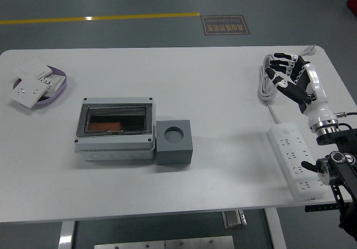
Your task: Pick up the cylinder from the cube,place it in the box,flap close box
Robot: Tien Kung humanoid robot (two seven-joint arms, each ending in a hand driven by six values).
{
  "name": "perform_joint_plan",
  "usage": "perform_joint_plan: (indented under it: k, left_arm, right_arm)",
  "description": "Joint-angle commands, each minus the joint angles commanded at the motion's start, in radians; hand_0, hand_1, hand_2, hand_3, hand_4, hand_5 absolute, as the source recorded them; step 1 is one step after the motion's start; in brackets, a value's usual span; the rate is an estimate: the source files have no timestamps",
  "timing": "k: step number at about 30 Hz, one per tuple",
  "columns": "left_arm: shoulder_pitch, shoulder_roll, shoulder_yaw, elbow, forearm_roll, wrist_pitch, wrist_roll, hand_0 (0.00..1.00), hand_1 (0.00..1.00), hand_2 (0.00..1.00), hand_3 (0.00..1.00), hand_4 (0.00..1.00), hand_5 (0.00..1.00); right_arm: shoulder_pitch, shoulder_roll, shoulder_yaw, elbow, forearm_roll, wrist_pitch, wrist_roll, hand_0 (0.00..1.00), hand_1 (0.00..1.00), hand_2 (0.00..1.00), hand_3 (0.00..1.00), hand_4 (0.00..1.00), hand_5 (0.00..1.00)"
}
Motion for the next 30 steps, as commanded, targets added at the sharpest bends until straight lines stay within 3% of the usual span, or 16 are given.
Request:
perform_joint_plan:
  k: [30]
  left_arm:
    - [-0.019,0.003,0.001,0.000,0.012,-0.002,-0.001,0.604,0.573,0.579,0.569,0.595,0.170]
  right_arm:
    - [0.013,0.004,0.037,0.014,-0.001,-0.001,-0.006,0.700,0.627,0.598,0.599,0.852,0.232]
